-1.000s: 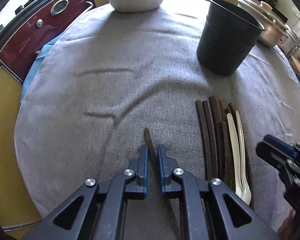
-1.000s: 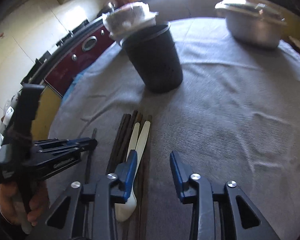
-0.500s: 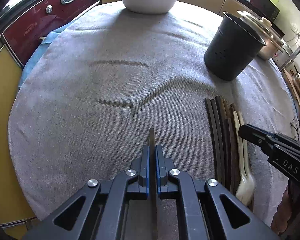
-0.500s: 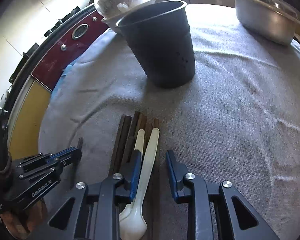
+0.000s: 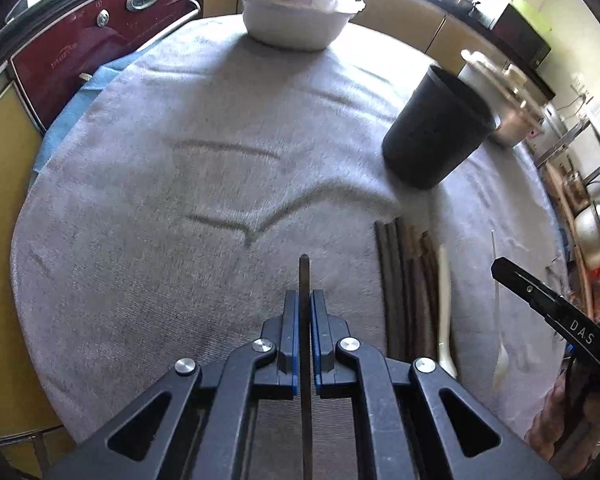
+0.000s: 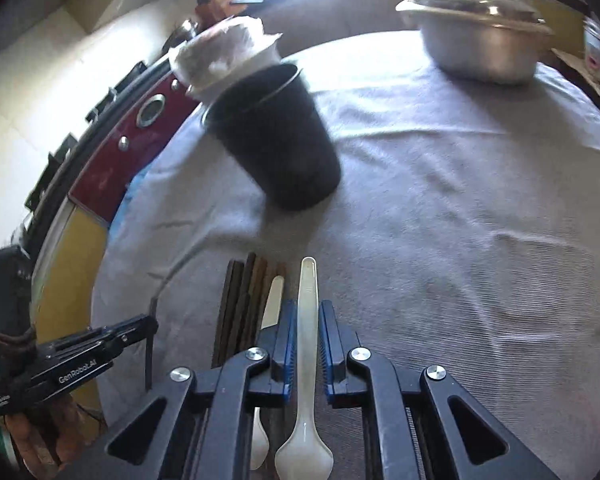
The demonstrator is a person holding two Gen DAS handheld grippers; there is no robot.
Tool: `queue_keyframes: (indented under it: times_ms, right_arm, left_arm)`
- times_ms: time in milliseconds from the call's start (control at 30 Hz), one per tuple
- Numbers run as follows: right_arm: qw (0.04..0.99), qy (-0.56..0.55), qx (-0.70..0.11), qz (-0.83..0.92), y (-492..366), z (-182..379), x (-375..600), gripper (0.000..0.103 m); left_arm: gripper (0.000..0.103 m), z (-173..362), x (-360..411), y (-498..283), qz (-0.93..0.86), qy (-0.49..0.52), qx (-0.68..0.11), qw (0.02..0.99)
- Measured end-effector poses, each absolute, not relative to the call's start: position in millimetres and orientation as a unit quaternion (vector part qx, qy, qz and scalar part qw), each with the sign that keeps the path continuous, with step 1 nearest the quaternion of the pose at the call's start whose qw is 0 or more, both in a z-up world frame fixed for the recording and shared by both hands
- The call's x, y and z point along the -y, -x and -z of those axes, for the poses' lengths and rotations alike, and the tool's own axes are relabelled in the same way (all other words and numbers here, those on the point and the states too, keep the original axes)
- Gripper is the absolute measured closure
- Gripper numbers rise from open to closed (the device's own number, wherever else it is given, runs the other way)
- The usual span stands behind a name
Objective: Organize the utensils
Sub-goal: 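Carry the chopstick and spoon with both tools over the black holder cup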
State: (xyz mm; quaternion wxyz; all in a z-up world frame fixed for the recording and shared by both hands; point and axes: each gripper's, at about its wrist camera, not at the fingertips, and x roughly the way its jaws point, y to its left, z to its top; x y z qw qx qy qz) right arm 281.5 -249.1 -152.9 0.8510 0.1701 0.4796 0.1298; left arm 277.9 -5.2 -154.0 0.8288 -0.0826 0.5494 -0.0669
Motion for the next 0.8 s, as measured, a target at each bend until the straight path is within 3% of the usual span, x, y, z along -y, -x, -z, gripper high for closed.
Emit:
queue_keyframes:
  times_ms: [800]
  right_arm:
    - [0.930, -0.156, -0.313, -0.112, -229.1, 39.4, 253.0, 0.091]
  left_arm:
    - [0.098, -3.1, 20.0, -241.6, 0.106, 0.075, -0.404, 0.905]
